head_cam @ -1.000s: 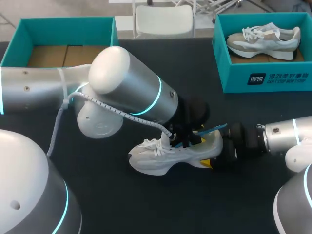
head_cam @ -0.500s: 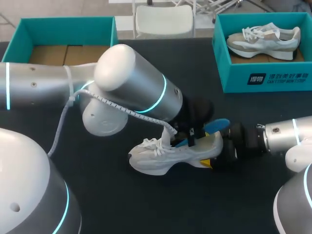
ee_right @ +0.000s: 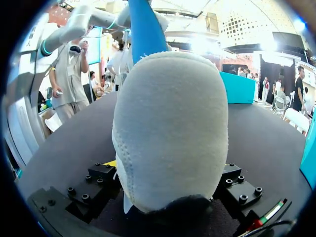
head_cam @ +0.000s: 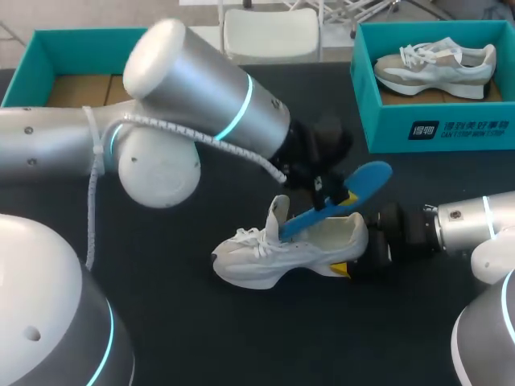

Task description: Take the shoe out of the shoebox, open the shoe tongue, remove and reinsert the insole, then place the shoe into the shoebox

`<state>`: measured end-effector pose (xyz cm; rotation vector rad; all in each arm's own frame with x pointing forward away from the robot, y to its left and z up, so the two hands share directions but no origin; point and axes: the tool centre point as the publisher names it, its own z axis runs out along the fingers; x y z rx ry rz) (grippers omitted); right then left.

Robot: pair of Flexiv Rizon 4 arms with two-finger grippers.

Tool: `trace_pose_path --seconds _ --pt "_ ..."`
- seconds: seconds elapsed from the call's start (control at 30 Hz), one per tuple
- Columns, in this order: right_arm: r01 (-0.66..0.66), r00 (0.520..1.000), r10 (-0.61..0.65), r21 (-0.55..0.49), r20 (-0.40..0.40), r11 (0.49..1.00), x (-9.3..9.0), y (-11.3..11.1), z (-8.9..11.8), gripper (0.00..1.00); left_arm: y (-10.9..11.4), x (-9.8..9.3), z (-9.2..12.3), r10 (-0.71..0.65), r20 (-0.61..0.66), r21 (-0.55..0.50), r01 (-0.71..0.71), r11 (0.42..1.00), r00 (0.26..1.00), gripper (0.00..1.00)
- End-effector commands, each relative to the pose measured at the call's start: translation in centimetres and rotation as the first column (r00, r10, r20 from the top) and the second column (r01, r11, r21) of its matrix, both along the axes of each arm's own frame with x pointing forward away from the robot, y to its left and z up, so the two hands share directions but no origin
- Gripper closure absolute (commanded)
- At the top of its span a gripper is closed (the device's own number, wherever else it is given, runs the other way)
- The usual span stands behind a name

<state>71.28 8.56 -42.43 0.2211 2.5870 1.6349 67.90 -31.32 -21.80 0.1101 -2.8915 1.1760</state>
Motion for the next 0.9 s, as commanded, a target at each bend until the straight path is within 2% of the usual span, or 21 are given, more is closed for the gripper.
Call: trace_pose_path --seconds 0.03,0.23,0.47,0.63,0.9 --pt "0.003 1.000 -0.003 -0.003 0.001 1.000 0.0 0.3 -0.5 1.00 0.5 -0.4 5.1 -0.024 -0.011 0.017 0.024 1.000 1.000 1.00" --pt "0.003 1.000 -0.003 -0.003 0.001 1.000 0.0 0.3 -0.5 1.00 -0.4 -0.4 10.1 -0.020 -0.016 0.000 0.020 1.000 1.000 1.00" --pt "0.003 1.000 -0.003 -0.003 0.001 1.000 0.0 0.3 -0.5 1.00 -1.6 -1.1 14.9 -0.011 -0.023 -0.041 0.010 0.999 1.000 1.00" --pt "0.003 1.000 -0.003 -0.003 0.001 1.000 0.0 0.3 -0.5 1.00 -2.2 -1.2 17.3 -0.001 -0.058 -0.091 -0.004 0.996 0.998 1.00" --pt "0.003 1.000 -0.003 -0.003 0.001 1.000 0.0 0.3 -0.5 1.00 -2.1 -0.4 19.8 -0.036 -0.167 -0.163 0.008 0.987 0.985 1.00"
